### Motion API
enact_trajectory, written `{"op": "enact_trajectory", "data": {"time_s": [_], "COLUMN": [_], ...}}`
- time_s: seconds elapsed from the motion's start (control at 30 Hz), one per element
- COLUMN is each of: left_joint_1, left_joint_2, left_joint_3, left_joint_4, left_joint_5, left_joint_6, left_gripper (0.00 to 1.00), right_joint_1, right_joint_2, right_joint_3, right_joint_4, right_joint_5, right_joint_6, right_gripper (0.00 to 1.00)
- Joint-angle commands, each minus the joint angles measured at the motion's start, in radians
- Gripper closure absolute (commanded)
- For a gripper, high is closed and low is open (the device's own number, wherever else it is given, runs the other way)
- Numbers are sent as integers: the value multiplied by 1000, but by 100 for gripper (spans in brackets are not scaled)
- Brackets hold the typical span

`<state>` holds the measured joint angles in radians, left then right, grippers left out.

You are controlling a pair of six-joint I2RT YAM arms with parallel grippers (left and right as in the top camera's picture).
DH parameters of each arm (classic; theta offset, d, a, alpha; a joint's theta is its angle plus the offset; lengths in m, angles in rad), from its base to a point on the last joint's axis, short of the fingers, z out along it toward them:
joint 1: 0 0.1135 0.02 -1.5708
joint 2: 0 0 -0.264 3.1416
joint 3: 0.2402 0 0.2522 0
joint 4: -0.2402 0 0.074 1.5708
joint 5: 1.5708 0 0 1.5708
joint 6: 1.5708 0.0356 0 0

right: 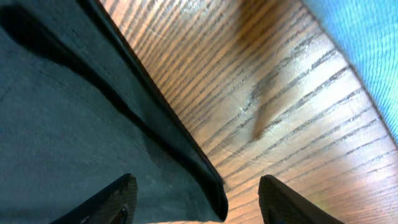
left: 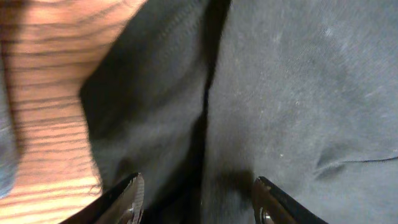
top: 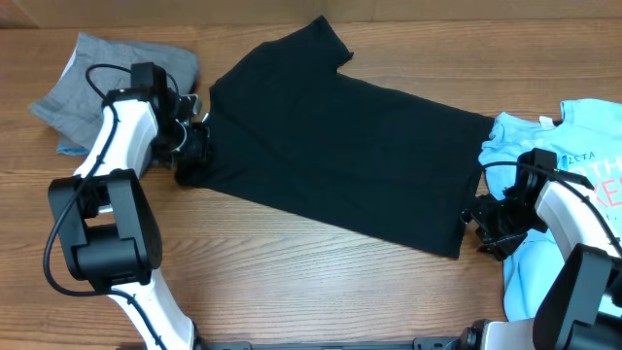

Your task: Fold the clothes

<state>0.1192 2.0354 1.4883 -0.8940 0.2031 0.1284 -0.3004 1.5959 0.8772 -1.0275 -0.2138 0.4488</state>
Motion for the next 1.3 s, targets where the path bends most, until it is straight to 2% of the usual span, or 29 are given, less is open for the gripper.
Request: {"op": "enact_trajectory", "data": {"time_s": [0.0,0.1,0.13,0.33,0.4,0.47,0.53,0.63,0.7,0.87,0.9,0.93,1.0,1.13,1.27], "left_joint_1": [-17,-19,-19,-9,-6,-6,-6,-6,-6,-6,-6,-6,-6,-6,-6], "left_joint_2": [13,13,13,12,12,12,12,12,12,12,12,12,12,12,12], "left_joint_3": [-52,-61,-58,27,56,74,80,80,80,80,80,80,80,80,80], "left_joint_4": [45,57,57,-12,-29,-35,-36,-39,-40,-39,-39,-37,-32,-7,25], "left_joint_5": [34,35,34,34,34,34,34,34,34,33,33,33,30,30,29], "left_joint_6": [64,67,67,67,67,67,67,67,67,68,68,68,68,67,68], "left_gripper": [54,91,96,96,96,96,96,95,94,94,94,94,93,94,96], "right_joint_1": [-3,-3,-3,-3,-3,-3,-3,-3,-3,-3,-3,-3,-4,-9,-9], "right_joint_2": [-17,-17,-17,-17,-17,-17,-17,-17,-17,-17,-17,-17,-17,-18,-17], "right_joint_3": [16,-2,-7,-49,-60,-78,-101,-135,-152,-158,-158,-157,-156,-155,-155], "right_joint_4": [0,22,31,114,105,99,109,119,113,72,63,51,19,-76,-82], "right_joint_5": [-8,-8,-8,-7,-8,-7,-9,-34,-63,-72,-72,-72,-71,27,38], "right_joint_6": [34,80,80,75,76,75,76,74,50,14,14,14,16,118,132], "right_gripper": [34,34,35,42,41,36,37,55,63,64,68,73,96,96,96]}}
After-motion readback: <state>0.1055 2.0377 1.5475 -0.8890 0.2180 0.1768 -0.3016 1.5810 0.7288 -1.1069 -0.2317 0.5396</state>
